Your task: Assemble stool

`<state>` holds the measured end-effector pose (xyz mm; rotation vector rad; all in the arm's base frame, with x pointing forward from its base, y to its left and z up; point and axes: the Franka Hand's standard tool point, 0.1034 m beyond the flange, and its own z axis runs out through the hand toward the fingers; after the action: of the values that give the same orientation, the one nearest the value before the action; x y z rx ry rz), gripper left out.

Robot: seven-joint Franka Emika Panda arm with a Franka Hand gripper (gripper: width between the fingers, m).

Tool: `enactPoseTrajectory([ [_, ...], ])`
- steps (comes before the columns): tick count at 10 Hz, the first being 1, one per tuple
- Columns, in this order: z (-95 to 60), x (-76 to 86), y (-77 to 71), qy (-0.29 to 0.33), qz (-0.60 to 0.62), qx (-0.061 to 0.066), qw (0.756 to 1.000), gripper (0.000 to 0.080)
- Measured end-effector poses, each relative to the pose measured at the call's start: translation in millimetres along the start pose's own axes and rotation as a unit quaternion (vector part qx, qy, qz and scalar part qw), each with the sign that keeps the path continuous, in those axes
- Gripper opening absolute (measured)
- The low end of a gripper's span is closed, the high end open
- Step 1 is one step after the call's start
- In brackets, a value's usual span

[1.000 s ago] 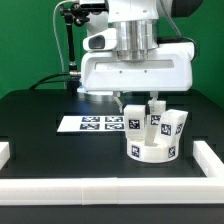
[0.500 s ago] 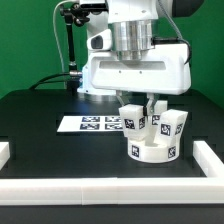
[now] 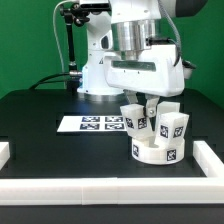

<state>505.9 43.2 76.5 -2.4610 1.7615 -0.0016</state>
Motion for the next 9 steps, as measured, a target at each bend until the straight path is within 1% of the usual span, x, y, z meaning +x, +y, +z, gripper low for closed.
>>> enactPoseTrajectory([
  [3, 0.3, -4.0, -1.1, -0.010, 0.117, 0.005, 0.993, 0.0340],
  [6, 0.5, -4.3, -1.0, -0.019, 0.208, 0.009, 0.978, 0.0340],
  [9, 0.8, -4.8, -0.2, -0.035, 0.330, 0.010, 0.943, 0.0340],
])
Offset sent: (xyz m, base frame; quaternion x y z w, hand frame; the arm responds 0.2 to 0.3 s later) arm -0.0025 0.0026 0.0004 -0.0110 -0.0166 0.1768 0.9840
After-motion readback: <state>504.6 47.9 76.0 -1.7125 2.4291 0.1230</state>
